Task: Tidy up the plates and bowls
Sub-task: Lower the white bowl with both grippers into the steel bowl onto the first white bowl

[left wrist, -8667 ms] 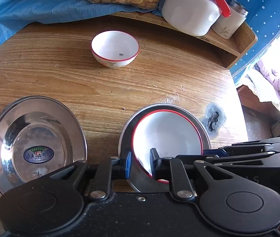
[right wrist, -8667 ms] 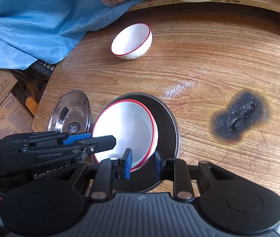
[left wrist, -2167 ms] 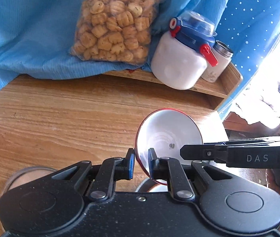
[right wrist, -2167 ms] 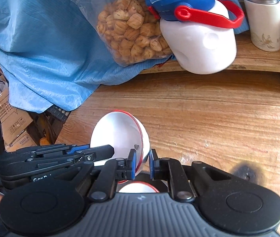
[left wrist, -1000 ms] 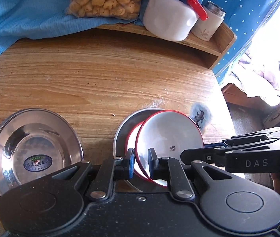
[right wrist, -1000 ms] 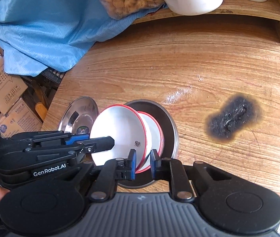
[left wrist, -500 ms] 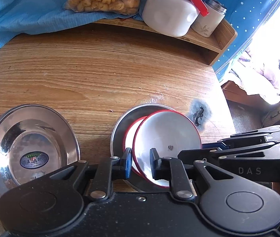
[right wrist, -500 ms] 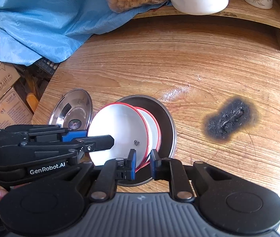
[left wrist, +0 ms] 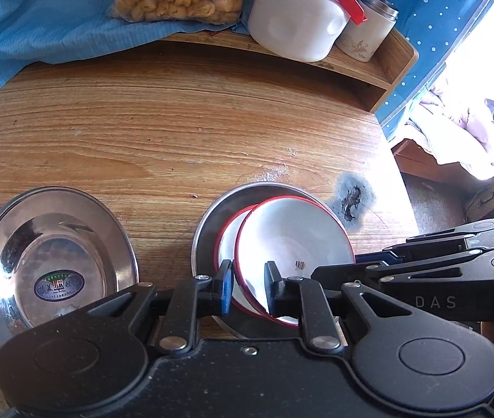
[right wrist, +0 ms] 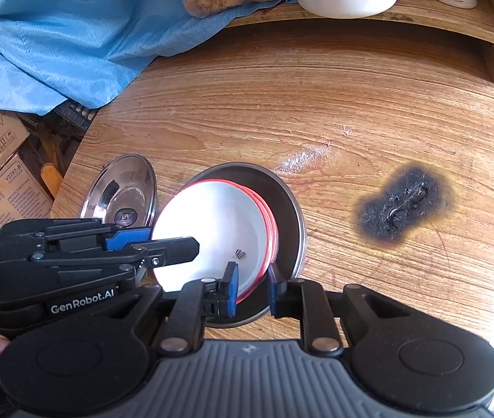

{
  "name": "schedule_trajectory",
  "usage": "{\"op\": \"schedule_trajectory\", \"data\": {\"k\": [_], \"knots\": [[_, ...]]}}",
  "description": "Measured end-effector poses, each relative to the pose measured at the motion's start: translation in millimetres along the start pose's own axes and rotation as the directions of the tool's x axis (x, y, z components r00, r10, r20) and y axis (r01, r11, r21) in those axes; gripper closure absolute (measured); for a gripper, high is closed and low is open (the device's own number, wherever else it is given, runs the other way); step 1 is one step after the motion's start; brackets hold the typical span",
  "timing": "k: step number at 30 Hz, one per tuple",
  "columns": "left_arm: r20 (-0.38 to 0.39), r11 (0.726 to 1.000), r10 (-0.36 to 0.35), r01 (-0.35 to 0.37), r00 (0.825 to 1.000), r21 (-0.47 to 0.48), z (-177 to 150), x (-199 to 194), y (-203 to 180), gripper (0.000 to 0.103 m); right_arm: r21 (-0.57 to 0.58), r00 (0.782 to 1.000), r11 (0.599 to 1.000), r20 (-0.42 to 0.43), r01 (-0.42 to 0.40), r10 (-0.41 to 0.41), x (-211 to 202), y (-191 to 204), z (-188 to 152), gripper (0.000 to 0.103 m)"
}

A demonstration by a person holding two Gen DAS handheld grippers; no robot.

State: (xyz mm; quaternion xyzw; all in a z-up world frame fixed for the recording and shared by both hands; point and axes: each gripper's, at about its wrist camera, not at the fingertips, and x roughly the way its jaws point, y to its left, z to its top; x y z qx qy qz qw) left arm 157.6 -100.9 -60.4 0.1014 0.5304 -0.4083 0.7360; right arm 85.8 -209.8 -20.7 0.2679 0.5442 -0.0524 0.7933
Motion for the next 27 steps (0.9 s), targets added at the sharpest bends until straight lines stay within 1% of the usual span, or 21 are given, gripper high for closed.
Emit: {"op": "schedule_trajectory", "data": {"k": [3, 9, 15, 16, 17, 18, 24, 27], "knots": [[0.002, 1.0, 0.001, -0.001, 1.0, -0.007, 0.3, 0.4, 0.0, 0.083, 0.0, 1.0, 1.0, -0.001, -0.008, 0.008, 0.1, -1.3, -0.4, 0.08], [0.007, 1.0, 0.007, -0.007, 1.0, -0.02, 0.9, 0.9, -2.0, 0.075, -0.02, 1.0, 1.0, -0.002, -0.02, 0.02, -1.4, -2.6, 0.2, 0.079], [0.017, 0.999, 0.026, -0.026, 1.0, -0.033, -0.1, -1.9, -3.5, 0.074, -0.038, 1.0, 0.999, -0.001, -0.024, 0.024, -2.1, -1.9, 0.7, 0.078], [0.018, 0.999, 0.028, -0.027, 0.999, -0.036, -0.6, -2.6, -3.5, 0.071, -0.04, 1.0, 0.999, -0.002, -0.03, 0.03, -2.1, -2.0, 0.7, 0.078], [0.02, 0.999, 0.033, -0.032, 0.999, -0.037, -1.1, -3.4, -3.6, 0.065, -0.04, 0.999, 0.998, -0.001, -0.039, 0.039, -2.1, -2.1, 0.8, 0.077], [0.021, 0.998, 0.04, -0.039, 0.999, -0.04, -1.7, -3.9, -3.5, 0.063, -0.042, 0.999, 0.998, 0.001, -0.044, 0.044, -2.6, -1.8, 0.9, 0.076], [0.015, 0.997, 0.036, -0.035, 0.999, -0.075, -4.8, -4.0, 0.8, 0.06, -0.048, 0.999, 0.998, 0.005, -0.05, 0.05, -4.4, -2.2, -0.9, 0.075], [0.027, 0.997, 0.031, -0.028, 0.999, -0.077, -5.4, -6.7, 0.4, 0.054, -0.056, 0.999, 0.998, 0.015, -0.04, 0.041, -6.6, -1.2, -2.4, 0.073]]}}
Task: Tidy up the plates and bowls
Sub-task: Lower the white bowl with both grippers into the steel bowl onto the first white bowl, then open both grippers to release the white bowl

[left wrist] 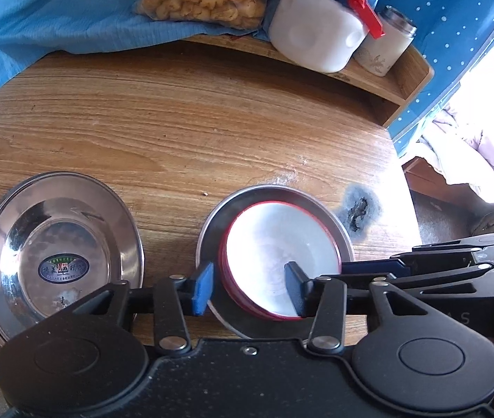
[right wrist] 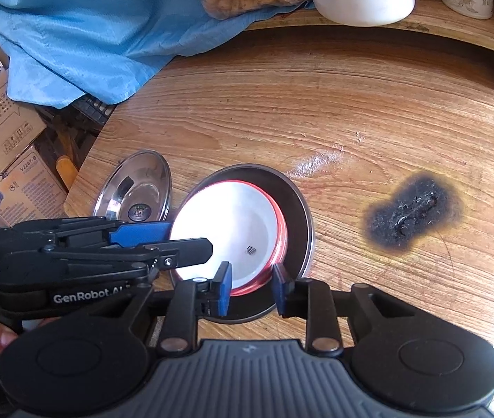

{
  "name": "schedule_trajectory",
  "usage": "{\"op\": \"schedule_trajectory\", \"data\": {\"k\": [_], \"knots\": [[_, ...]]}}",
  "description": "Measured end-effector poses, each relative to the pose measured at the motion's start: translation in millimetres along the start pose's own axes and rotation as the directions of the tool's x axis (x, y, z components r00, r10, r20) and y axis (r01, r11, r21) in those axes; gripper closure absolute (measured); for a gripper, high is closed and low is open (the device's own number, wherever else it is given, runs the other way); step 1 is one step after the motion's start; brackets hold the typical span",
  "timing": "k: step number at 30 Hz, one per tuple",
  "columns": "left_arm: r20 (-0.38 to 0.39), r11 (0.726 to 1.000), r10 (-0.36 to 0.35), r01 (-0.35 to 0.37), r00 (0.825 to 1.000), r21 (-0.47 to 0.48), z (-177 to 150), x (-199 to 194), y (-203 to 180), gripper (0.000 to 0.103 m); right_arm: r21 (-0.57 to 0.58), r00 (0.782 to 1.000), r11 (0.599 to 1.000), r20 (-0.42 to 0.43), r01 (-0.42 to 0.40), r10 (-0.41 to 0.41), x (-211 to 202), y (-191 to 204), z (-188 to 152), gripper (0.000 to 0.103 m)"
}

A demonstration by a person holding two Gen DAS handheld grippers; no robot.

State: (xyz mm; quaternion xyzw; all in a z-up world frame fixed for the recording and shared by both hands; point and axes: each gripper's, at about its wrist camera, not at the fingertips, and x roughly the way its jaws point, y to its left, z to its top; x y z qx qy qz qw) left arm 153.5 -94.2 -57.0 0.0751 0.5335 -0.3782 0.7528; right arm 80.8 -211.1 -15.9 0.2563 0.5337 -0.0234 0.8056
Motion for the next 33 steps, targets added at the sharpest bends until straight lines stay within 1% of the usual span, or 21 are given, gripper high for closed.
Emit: {"op": "schedule_trajectory", "data": {"k": [1, 3, 4, 5, 7, 9, 10, 11, 12, 13, 14, 17, 24, 27, 29, 33], "knots": [[0.004, 1.0, 0.0, 0.0, 1.0, -0.003, 0, -2, 0, 0.051, -0.003, 1.0, 1.0, 0.007, 0.005, -0.005, -2, 0, 0, 0.073], [0.014, 1.0, -0.005, 0.006, 1.0, -0.025, -1, -5, 3, 0.037, -0.005, 1.0, 1.0, 0.023, 0.017, -0.016, -6, 0, -1, 0.073], [0.018, 0.999, 0.0, 0.001, 1.0, -0.044, -1, -6, 5, 0.025, -0.004, 0.999, 1.0, 0.032, 0.02, -0.02, -8, 0, -2, 0.072], [0.025, 0.998, 0.003, -0.002, 1.0, -0.061, -2, -9, 8, 0.023, -0.004, 0.999, 1.0, 0.039, 0.022, -0.022, -11, -1, -2, 0.068], [0.032, 0.996, 0.008, -0.005, 0.999, -0.09, -2, -13, 12, 0.021, -0.006, 0.998, 0.999, 0.053, 0.033, -0.033, -15, -2, -3, 0.06], [0.038, 0.993, 0.027, -0.022, 0.999, -0.117, -3, -17, 16, 0.015, -0.008, 0.997, 0.999, 0.061, 0.048, -0.048, -17, -2, -3, 0.045], [0.04, 0.991, 0.042, -0.036, 0.998, -0.13, -4, -19, 17, 0.01, -0.006, 0.997, 0.999, 0.064, 0.053, -0.053, -18, -3, -4, 0.04], [0.043, 0.989, 0.057, -0.051, 0.997, -0.14, -4, -21, 17, 0.002, -0.004, 0.996, 0.998, 0.065, 0.057, -0.057, -19, -4, -4, 0.031], [0.048, 0.987, 0.073, -0.065, 0.996, -0.15, -5, -24, 17, 0.001, -0.003, 0.996, 0.998, 0.067, 0.058, -0.058, -20, -5, -4, 0.022], [0.052, 0.984, 0.084, -0.075, 0.995, -0.16, -7, -26, 18, 0.001, -0.001, 0.996, 0.998, 0.068, 0.061, -0.061, -21, -6, -4, 0.017], [0.049, 0.982, 0.095, -0.085, 0.994, -0.168, -8, -26, 18, 0.001, 0.001, 0.995, 0.998, 0.07, 0.067, -0.067, -22, -7, -5, 0.01], [0.036, 0.973, 0.132, -0.123, 0.991, -0.196, -13, -27, 20, 0.001, 0.0, 0.995, 0.997, 0.073, 0.071, -0.07, -25, -10, -6, 0.0], [0.061, 0.949, 0.216, -0.195, 0.974, -0.25, -26, -31, 16, 0.001, -0.015, 0.99, 0.994, 0.085, 0.112, -0.11, -31, -17, -10, 0.0], [0.048, 0.937, 0.255, -0.235, 0.966, -0.259, -31, -35, 14, 0.001, -0.031, 0.99, 0.993, 0.093, 0.111, -0.108, -33, -16, -12, 0.0], [0.047, 0.929, 0.28, -0.258, 0.959, -0.265, -33, -40, 14, 0.001, -0.027, 0.991, 0.995, 0.095, 0.096, -0.093, -34, -16, -14, 0.0], [0.042, 0.926, 0.307, -0.288, 0.951, -0.245, -34, -49, 12, 0.001, 0.003, 0.993, 0.995, 0.076, 0.095, -0.095, -28, -18, -20, 0.0]]}}
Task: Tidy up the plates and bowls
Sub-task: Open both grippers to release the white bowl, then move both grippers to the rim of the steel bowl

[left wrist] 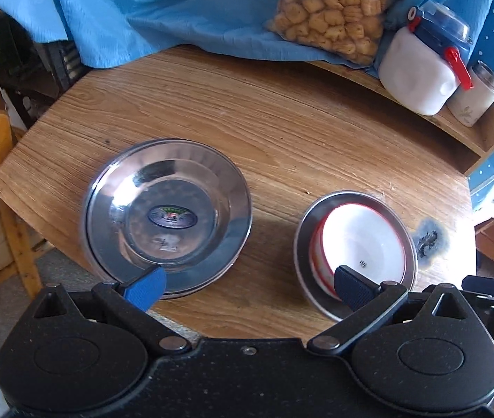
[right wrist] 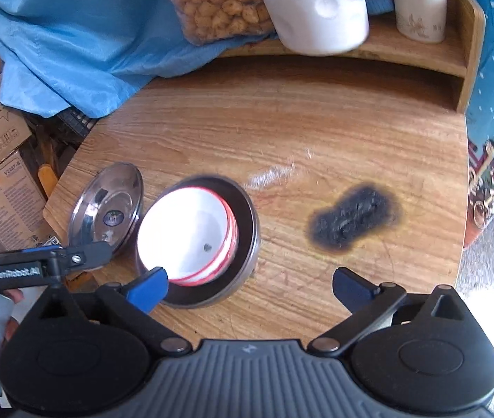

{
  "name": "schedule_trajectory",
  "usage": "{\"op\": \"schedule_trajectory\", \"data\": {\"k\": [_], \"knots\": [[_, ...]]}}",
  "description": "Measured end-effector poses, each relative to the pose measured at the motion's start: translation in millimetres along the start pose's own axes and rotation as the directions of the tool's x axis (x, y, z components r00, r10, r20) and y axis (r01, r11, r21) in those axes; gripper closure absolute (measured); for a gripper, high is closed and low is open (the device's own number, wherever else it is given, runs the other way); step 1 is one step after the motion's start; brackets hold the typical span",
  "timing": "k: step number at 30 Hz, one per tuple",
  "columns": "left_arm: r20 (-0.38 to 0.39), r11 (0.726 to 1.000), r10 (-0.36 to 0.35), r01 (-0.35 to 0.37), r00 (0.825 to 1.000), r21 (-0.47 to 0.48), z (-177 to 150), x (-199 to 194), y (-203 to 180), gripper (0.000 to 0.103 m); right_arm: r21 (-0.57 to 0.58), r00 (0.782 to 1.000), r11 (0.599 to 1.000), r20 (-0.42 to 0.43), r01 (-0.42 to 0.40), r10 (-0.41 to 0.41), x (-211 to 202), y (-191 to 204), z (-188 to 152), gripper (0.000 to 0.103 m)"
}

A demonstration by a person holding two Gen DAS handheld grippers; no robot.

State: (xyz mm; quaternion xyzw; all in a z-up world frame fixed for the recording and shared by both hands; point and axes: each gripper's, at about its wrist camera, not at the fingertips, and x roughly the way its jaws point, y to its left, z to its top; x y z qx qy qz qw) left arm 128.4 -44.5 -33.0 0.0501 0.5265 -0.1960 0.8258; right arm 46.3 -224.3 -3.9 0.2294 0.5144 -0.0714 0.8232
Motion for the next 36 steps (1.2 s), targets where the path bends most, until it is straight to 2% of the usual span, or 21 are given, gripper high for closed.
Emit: {"op": "schedule_trajectory", "data": {"k": [5, 11, 15, 21, 26, 28, 31, 36], "knots": [[0.001, 0.998, -0.023, 0.023, 1.0, 0.053, 2, 2, 2, 0.001, 0.049, 1.0, 0.998, -0.003, 0.026, -0.026, 3, 4, -11, 0.0], [-0.005, 0.99, -0.08, 0.08, 0.997, 0.12, 2, 15, 4, 0.001, 0.083, 0.994, 0.991, 0.017, 0.103, -0.105, 0, 15, -18, 0.0], [0.001, 0.99, -0.067, 0.067, 0.998, 0.123, 1, 21, 7, 0.001, 0.069, 0.989, 0.987, 0.012, 0.146, -0.147, -4, 20, -24, 0.0], [0.069, 0.991, -0.049, 0.04, 0.996, 0.126, 6, 18, 3, 0.001, 0.02, 0.984, 0.985, 0.05, 0.169, -0.17, -8, 22, -11, 0.0], [0.102, 0.997, -0.007, -0.001, 0.995, 0.071, 6, 17, 2, 0.001, -0.075, 0.989, 0.987, 0.039, 0.144, -0.141, -5, 18, 0, 0.0], [0.099, 0.999, 0.031, -0.035, 0.995, 0.034, 5, 18, 0, 0.001, -0.099, 0.99, 0.985, 0.043, 0.139, -0.136, -8, 13, 6, 0.0], [0.113, 0.998, 0.052, -0.049, 0.992, -0.027, 2, 15, -3, 0.001, -0.126, 0.991, 0.984, 0.055, 0.125, -0.119, -11, 2, 14, 0.0], [0.148, 0.99, 0.118, -0.106, 0.982, -0.088, -2, 8, -13, 0.001, -0.184, 0.993, 0.976, 0.063, 0.114, -0.104, -15, -14, 26, 0.0]]}}
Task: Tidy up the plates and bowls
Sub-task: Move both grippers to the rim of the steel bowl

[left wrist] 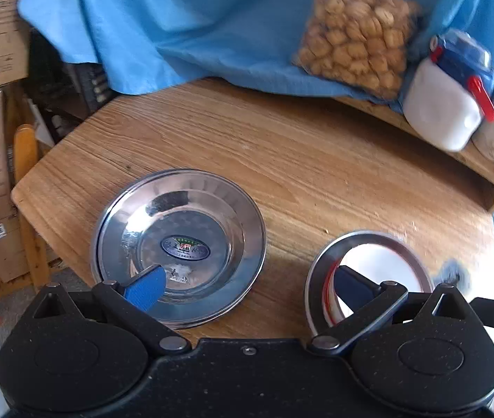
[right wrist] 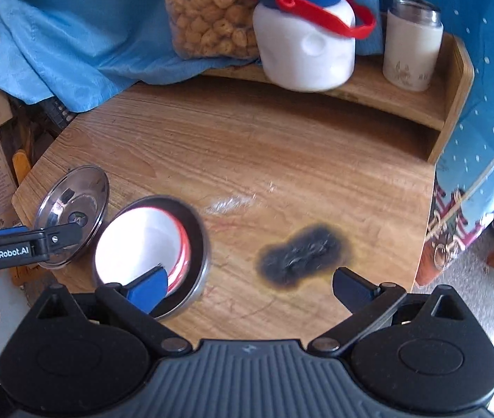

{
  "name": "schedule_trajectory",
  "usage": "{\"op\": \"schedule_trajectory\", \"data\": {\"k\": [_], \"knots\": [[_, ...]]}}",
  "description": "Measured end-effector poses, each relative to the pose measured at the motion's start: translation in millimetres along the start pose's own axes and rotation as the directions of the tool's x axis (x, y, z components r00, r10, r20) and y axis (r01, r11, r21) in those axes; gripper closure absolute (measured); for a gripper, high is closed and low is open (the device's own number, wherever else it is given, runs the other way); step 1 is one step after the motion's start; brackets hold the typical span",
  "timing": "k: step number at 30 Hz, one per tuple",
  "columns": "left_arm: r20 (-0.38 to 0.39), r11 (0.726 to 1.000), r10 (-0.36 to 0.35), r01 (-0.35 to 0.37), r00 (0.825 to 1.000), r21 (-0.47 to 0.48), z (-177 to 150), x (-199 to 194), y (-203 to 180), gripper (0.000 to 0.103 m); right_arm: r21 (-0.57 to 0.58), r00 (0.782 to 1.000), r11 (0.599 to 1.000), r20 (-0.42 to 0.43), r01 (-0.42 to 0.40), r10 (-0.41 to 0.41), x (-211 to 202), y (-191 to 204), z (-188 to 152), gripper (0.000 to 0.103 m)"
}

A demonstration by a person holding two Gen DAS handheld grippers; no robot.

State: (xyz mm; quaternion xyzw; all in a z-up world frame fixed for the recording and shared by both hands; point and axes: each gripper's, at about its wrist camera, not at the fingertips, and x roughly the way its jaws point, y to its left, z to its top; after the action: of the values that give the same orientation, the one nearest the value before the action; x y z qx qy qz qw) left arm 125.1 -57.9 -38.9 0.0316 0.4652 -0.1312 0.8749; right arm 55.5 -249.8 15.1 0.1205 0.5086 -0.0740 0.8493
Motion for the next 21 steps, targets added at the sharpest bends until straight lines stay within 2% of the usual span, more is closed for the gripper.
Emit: {"op": "schedule_trajectory", "data": {"k": [7, 13, 16, 21], "knots": [[0.027, 0.994, 0.058, -0.055, 0.998, -0.093, -13, -8, -8, 0.001, -0.104, 1.0, 0.995, -0.007, -0.011, 0.011, -4, -16, 5, 0.0], [0.044, 0.981, 0.119, -0.111, 0.992, -0.162, -28, -24, -8, 0.001, -0.179, 0.994, 0.98, -0.078, -0.084, 0.071, 4, -7, -4, 0.0], [0.051, 0.98, 0.132, -0.122, 0.99, -0.158, -33, -32, -6, 0.001, -0.213, 0.992, 0.971, -0.088, -0.111, 0.094, 6, 4, -6, 0.0], [0.017, 0.984, 0.139, -0.136, 0.99, -0.113, -41, -35, -8, 0.001, -0.171, 0.991, 0.978, -0.084, -0.119, 0.106, 9, 3, -3, 0.0]]}}
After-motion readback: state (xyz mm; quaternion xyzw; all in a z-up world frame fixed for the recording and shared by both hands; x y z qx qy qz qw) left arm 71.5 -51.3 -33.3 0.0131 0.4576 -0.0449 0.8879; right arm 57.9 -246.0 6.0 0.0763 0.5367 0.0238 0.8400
